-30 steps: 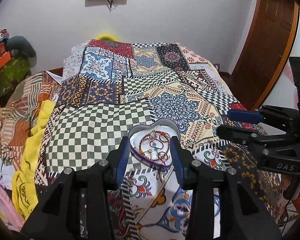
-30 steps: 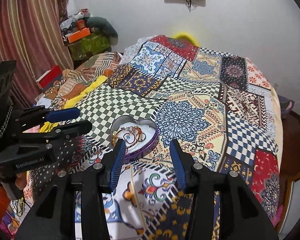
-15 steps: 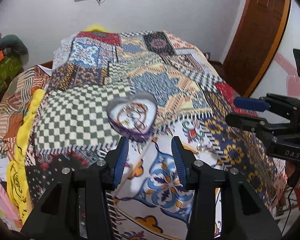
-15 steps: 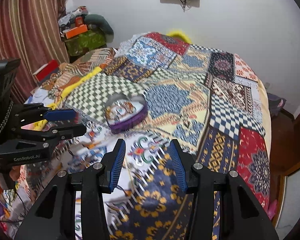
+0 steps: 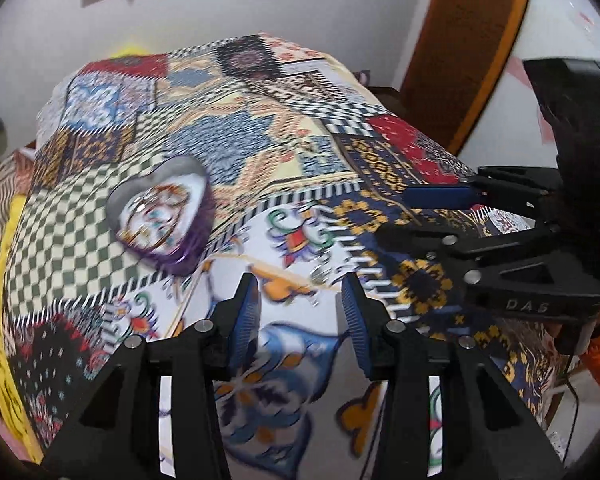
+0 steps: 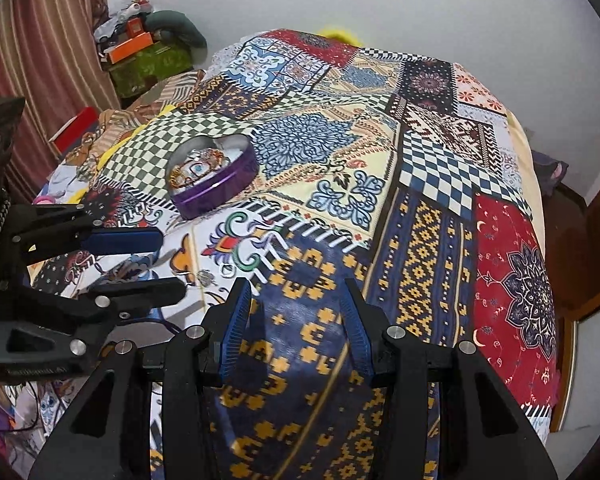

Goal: Organize jewelry
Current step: 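Withdraw both open tools from the tin toward the remaining jewelry, then grasp a small silver charm with the left tool while the right tool grasps a silver ring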

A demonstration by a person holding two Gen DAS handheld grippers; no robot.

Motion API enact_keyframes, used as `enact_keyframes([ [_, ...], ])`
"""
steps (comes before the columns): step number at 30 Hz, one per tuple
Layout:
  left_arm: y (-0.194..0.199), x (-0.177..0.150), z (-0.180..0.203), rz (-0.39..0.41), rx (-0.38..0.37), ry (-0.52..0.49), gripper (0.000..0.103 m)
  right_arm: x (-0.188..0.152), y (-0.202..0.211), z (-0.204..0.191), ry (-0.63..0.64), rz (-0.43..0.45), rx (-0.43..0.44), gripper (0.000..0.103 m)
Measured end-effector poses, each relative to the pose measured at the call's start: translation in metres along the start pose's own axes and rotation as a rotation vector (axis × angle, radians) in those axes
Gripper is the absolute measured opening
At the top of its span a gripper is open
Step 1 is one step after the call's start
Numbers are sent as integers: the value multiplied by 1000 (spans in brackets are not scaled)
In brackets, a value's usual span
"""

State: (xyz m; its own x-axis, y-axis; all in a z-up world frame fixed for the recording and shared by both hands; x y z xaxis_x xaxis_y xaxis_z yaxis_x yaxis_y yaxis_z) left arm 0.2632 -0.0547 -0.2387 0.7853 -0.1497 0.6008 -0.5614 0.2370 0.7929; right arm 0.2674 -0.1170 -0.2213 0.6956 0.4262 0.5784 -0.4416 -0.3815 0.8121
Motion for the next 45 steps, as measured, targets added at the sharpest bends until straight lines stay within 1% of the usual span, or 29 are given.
enact_keyframes([
  [2, -6, 4, 7, 3, 11, -31, 37, -1, 0, 2, -3, 1, 3, 42],
  [5, -15, 5, 14, -6, 13, -58, 29, -2, 1, 3, -7, 3, 12, 42],
  [7, -20, 4, 14, -20, -7, -51, 23, -2, 0, 4, -8, 4, 14, 42],
  [8, -23, 3, 13, -28, -17, -43, 21, -2, 0, 4, -7, 4, 17, 42],
  [11, -25, 3, 7, -24, -40, -12, 13, -3, -2, 3, -3, 3, 29, 42],
  [12, -25, 2, 6, -24, -44, -5, 12, -3, -2, 2, 0, 2, 33, 42],
  [18, -16, 1, -6, 8, -36, 48, 11, 2, -11, -8, 37, -7, 49, 42],
  [20, -9, 1, -16, 27, -8, 76, 11, 4, -14, -14, 57, -7, 49, 41],
  [23, 1, 3, -31, 50, 24, 99, 11, 8, -18, -25, 91, -15, 66, 32],
  [26, 9, 4, -44, 68, 47, 118, 11, 9, -24, -34, 120, -25, 71, 30],
  [29, 15, 4, -54, 79, 54, 136, 11, 7, -33, -38, 142, -52, 72, 22],
  [31, 17, 2, -57, 82, 62, 138, 11, 5, -35, -40, 154, -57, 68, 18],
  [32, 17, 0, -58, 82, 67, 138, 11, 5, -35, -41, 158, -57, 68, 11],
  [33, 17, -1, -59, 82, 70, 138, 11, 5, -35, -41, 161, -57, 64, 9],
  [36, 17, -4, -59, 82, 73, 144, 11, 6, -34, -40, 162, -57, 62, 9],
  [39, 21, -3, -61, 93, 73, 152, 11, 9, -32, -38, 134, -58, 79, 9],
  [45, 33, 4, -64, 120, 87, 148, 11, 27, -14, -35, 98, -1, 79, 9],
])
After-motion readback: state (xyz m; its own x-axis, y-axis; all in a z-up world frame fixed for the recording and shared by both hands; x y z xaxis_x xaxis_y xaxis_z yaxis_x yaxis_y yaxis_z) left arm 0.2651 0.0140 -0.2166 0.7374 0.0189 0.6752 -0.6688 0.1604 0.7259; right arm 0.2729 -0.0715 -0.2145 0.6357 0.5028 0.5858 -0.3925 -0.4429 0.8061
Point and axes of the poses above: each gripper's, at about its wrist camera, not at the fingertips, and y roughly against the way its jaws point, z to its right, x to its top, the point moved 7 cm from there along -y, roughly the way its jaws point, and after that the axes turned 2 degrees about x, right-handed, at the moved point
